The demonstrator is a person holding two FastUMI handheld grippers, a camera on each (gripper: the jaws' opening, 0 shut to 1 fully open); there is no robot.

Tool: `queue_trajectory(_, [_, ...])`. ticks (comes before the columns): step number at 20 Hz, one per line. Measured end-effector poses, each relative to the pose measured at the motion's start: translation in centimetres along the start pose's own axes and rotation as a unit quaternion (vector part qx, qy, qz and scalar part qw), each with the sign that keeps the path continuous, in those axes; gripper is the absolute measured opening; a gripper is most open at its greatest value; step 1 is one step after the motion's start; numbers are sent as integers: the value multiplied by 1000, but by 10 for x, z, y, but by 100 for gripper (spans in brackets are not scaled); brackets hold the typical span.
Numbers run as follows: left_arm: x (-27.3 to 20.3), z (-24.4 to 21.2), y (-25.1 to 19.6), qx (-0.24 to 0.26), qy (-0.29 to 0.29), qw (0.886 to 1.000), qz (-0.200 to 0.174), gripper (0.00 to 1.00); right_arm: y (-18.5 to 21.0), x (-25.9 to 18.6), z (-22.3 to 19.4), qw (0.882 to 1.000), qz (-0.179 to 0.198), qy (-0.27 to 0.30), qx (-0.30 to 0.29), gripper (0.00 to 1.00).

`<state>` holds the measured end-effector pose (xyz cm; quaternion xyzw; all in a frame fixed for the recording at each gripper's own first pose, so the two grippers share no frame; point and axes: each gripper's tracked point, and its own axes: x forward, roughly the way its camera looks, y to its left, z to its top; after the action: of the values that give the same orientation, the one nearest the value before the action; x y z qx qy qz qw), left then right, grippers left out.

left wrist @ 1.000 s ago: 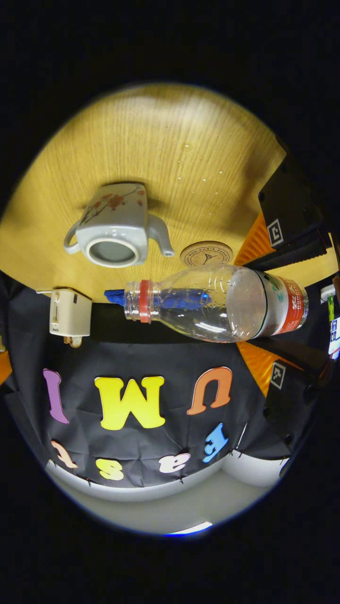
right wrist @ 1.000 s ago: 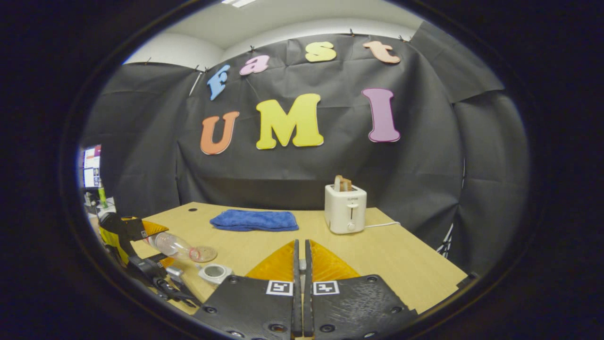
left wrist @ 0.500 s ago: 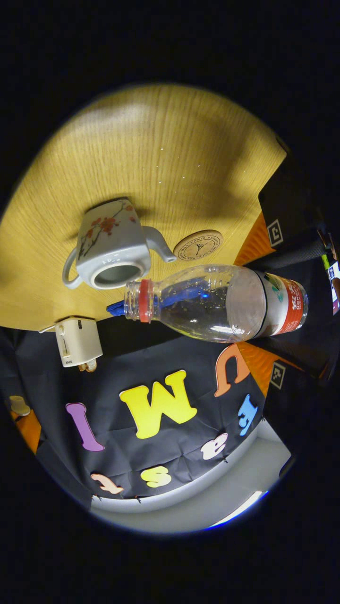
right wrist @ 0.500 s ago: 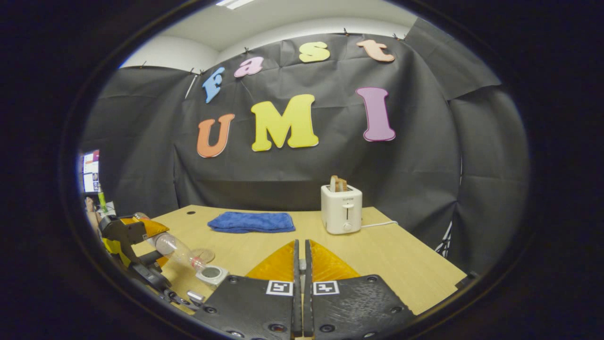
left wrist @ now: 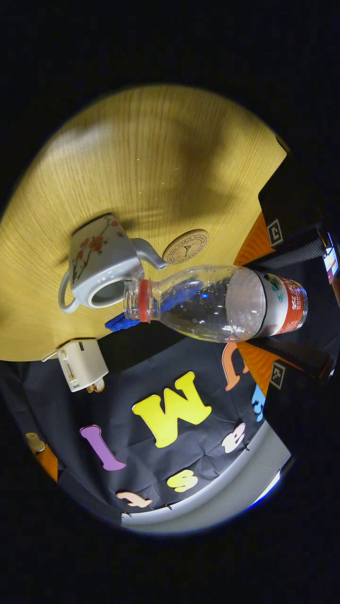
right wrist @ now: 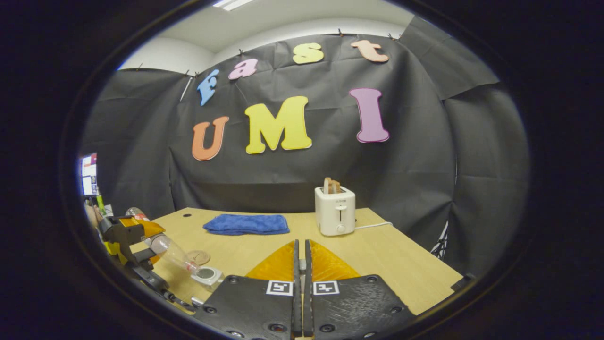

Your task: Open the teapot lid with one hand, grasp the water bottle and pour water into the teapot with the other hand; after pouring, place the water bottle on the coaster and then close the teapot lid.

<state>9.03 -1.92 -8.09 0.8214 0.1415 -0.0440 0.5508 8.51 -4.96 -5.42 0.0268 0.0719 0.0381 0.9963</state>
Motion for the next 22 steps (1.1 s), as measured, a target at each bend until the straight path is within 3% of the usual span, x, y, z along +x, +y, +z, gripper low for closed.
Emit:
queue_trajectory(8, [-6, 4, 12, 46, 1, 999, 0, 73, -3, 0, 0, 1000, 2, 5, 5, 1])
queue_trajectory(9, [-6, 5, 12, 51, 2, 999, -2, 77, -3, 0, 0, 1000, 3, 6, 5, 2])
queue_trajectory(10, [-6, 3, 14, 56, 4, 998, -3, 73, -3, 0, 0, 1000, 3, 6, 4, 2])
queue_trajectory(13, [-4, 2, 19, 70, 11, 997, -5, 73, -3, -1, 1, 1000, 2, 5, 2, 1])
queue_trajectory(14, [-5, 0, 19, 72, 14, 997, -6, 77, -2, -2, 1, 1000, 4, 5, 2, 1])
queue_trajectory(15, [-5, 0, 18, 73, 16, 997, -8, 73, -1, -2, 2, 1000, 6, 5, 1, 1])
queue_trajectory(22, [-7, -2, 19, 82, 24, 996, -15, 73, -9, 3, -6, 1000, -4, 17, 0, 2])
